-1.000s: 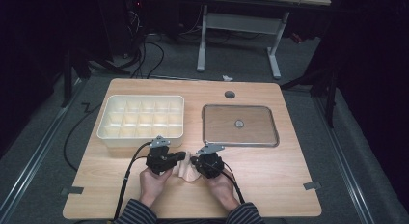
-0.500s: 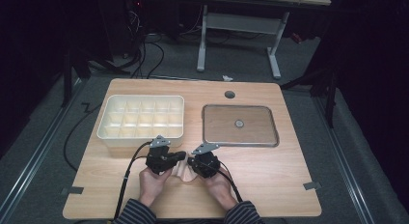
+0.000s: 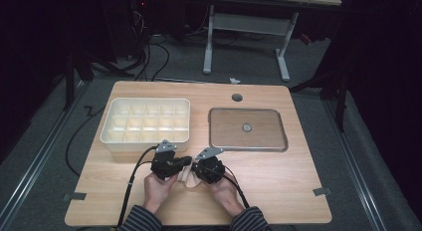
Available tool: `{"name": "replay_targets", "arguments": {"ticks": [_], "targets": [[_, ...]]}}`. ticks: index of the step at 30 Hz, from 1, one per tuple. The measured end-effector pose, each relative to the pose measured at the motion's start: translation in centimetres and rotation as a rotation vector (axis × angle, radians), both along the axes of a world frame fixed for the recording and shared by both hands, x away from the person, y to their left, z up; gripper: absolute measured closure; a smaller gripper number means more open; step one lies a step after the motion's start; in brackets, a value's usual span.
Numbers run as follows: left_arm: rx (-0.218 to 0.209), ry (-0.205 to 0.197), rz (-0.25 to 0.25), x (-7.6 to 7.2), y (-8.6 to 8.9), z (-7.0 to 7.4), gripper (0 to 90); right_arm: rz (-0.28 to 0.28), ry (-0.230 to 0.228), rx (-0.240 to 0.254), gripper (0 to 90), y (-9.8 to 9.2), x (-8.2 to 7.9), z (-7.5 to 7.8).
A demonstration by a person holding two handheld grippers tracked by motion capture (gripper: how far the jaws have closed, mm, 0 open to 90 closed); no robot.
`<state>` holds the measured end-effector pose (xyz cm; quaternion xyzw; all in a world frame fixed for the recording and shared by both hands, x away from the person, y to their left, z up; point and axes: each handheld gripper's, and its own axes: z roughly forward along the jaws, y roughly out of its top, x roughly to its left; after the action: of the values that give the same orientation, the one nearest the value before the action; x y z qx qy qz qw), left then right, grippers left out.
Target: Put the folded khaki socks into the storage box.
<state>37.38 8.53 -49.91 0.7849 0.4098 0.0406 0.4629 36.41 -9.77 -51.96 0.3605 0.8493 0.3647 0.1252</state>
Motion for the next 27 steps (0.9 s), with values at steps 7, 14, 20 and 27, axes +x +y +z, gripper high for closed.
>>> {"name": "replay_targets", "arguments": {"ticks": [7,14,20,27], "targets": [[0.013,0.002,0.025,-0.2,0.6,0.1,88.6,-0.018,-0.033,0.040,77.9,-0.8,-0.8,1.2],[0.010,0.002,0.035,-0.3,0.7,0.1,88.7,-0.061,-0.055,0.063,68.2,-2.6,-2.0,1.6],[0.010,0.001,0.040,-0.3,0.6,0.1,88.6,-0.104,-0.023,0.081,63.2,-3.9,-2.7,1.0],[0.005,-0.002,0.037,-0.5,0.5,0.3,88.6,-0.093,0.003,0.063,63.5,-3.4,-2.4,-0.1]]}}
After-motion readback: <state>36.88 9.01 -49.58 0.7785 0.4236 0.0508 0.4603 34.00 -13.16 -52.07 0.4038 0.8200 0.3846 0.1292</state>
